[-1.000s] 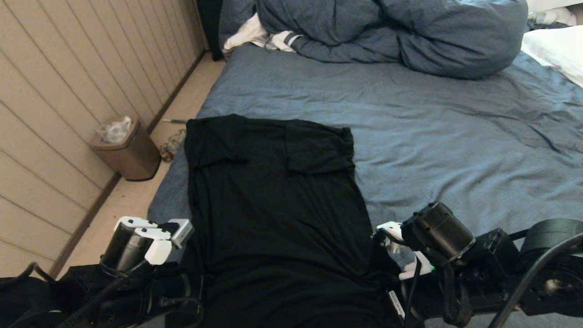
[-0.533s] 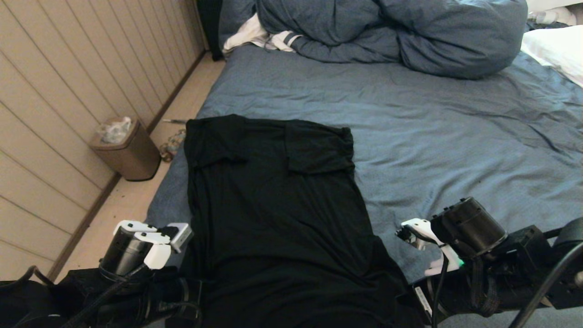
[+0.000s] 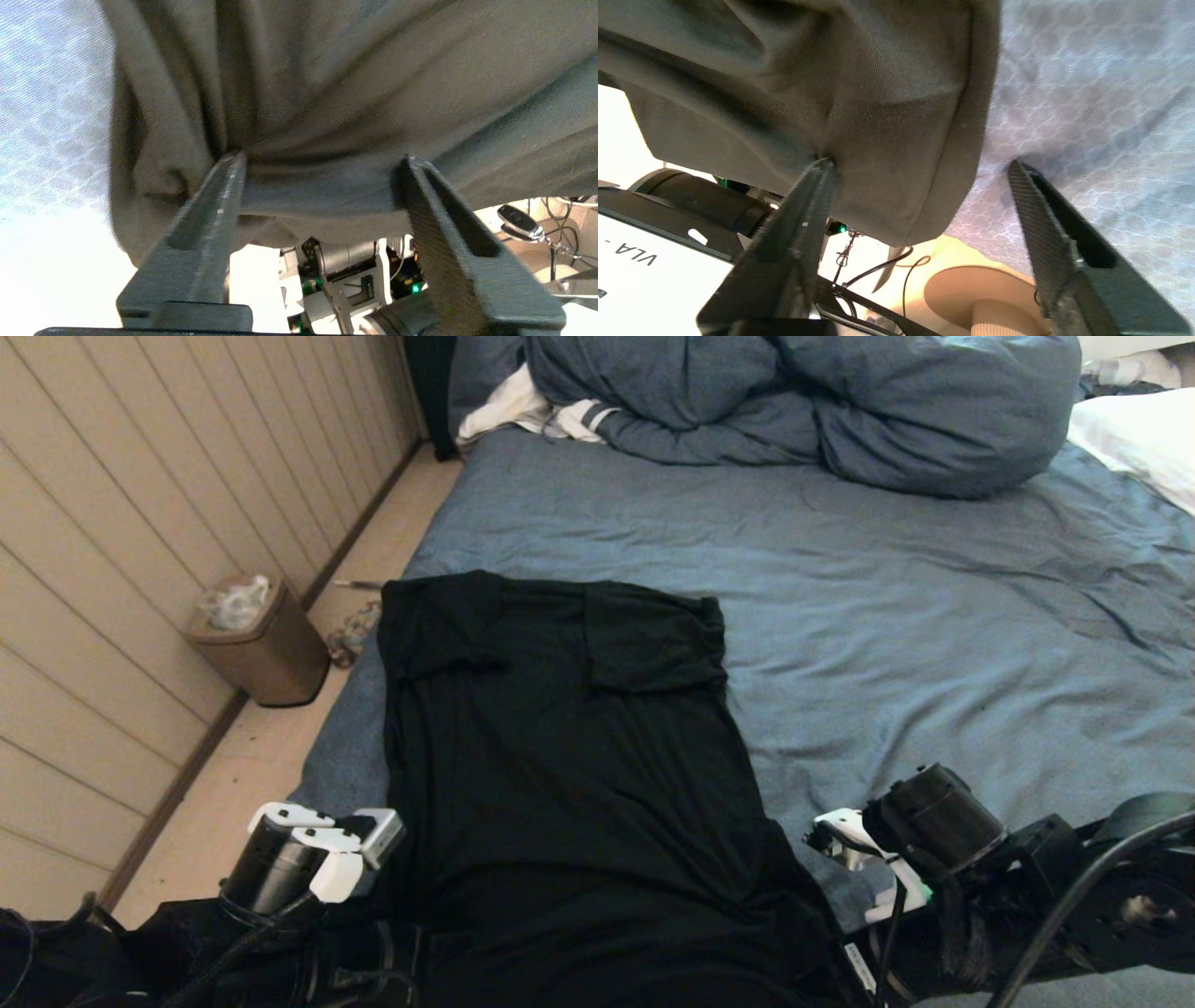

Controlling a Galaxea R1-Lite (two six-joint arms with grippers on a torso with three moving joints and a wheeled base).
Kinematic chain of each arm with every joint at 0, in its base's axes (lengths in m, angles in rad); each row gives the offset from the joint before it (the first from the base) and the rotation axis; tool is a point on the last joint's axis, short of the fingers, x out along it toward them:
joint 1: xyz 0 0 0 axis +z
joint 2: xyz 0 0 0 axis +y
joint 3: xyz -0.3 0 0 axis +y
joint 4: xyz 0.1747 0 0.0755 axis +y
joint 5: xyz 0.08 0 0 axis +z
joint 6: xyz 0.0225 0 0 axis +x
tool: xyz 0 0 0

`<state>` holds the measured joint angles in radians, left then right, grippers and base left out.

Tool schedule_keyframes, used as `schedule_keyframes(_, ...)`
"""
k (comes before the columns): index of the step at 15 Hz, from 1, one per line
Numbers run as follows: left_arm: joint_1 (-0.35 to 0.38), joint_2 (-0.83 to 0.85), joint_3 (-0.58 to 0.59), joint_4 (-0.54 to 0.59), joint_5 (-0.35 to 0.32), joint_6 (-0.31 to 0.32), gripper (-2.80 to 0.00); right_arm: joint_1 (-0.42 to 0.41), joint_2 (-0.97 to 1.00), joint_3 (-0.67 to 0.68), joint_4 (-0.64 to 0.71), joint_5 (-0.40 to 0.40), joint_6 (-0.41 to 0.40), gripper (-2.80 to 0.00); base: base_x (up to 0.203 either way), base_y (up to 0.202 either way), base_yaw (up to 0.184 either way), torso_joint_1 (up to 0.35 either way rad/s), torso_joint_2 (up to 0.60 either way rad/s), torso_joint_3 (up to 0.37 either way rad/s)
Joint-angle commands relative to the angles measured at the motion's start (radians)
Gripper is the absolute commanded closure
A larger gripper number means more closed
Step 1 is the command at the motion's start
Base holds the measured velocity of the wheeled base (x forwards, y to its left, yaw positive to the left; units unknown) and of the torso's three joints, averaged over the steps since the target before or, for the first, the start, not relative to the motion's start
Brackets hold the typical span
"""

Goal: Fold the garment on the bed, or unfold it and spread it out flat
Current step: Unford the black T-shirt

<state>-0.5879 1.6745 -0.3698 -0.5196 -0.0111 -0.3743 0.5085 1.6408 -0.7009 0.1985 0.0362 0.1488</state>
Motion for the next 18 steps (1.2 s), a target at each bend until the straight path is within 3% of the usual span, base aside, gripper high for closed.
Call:
schedule_keyframes(1,0.0,0.028,0.002,-0.027,0.002,-0.003,-2.8,0.006,0.035,0.003,0.002,0.001,0.002,-2.8,0.0,0.0,0.0,0.0,0.0,0.0)
schedule_keyframes(2,0.0,0.033,0.0,-0.034,0.002,-0.005,-2.8,0.012,0.047,0.007,0.002,0.003,0.003,0.0,0.0,0.0,0.0,0.0,0.0,0.0)
schedule_keyframes(14,0.002,0.042,-0.023,-0.047,0.005,-0.005,-2.8,0.025,-0.124,0.18,0.017,0.008,-0.004,0.0,0.0,0.0,0.0,0.0,0.0,0.0)
schedule_keyframes(18,0.002,0.042,-0.029,-0.046,0.01,-0.003,-2.8,0.016,-0.183,0.224,0.104,0.01,-0.011,0.0,0.0,0.0,0.0,0.0,0.0,0.0)
